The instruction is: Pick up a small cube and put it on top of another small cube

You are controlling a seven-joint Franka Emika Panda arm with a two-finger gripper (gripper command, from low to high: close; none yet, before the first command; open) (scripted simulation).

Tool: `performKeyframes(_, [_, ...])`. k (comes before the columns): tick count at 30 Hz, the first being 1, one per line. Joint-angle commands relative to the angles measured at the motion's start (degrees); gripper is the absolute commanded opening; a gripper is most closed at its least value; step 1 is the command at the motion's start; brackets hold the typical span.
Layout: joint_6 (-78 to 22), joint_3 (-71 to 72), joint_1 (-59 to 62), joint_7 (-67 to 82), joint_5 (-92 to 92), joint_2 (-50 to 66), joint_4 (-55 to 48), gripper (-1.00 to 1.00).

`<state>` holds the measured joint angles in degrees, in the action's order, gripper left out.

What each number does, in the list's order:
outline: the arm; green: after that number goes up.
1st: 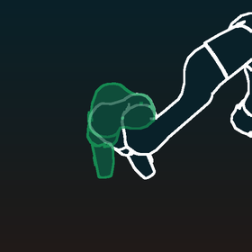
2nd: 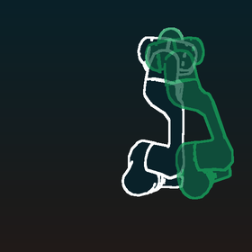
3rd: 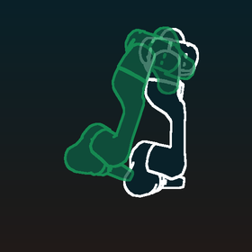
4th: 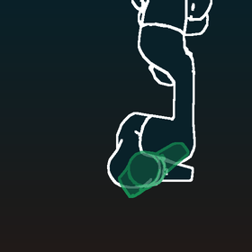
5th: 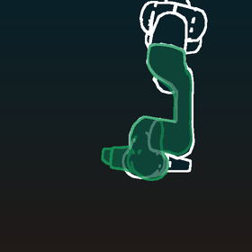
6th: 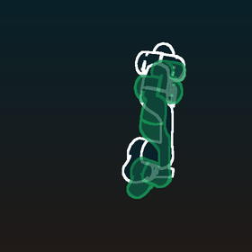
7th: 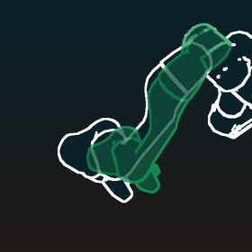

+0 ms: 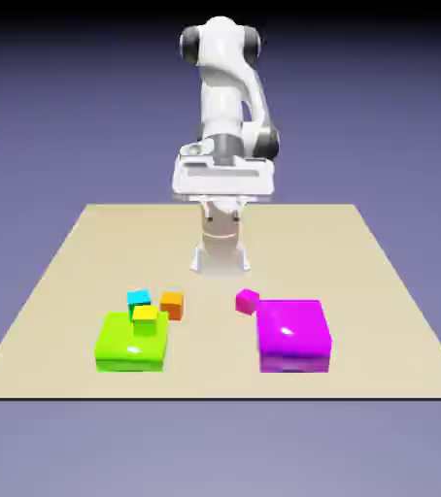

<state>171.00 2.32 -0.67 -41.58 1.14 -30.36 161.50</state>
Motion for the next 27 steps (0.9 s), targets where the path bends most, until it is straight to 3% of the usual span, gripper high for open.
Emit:
performKeyframes(1, [-2.5,1.9,0.0,0.7,0.9,1.9,0.4,0.00])
performKeyframes(14, [-33.7,26.1,0.2,9.8,12.7,25.8,5.6,0.00])
performKeyframes(25, [-22.7,16.0,-0.8,-6.4,36.1,42.1,4.8,0.00])
performKeyframes(26, [-22.7,16.0,-0.8,-6.4,36.1,42.1,4.8,-1.00])
performKeyframes(27, [-22.7,16.0,-0.8,-6.4,36.1,42.1,4.8,-1.00])
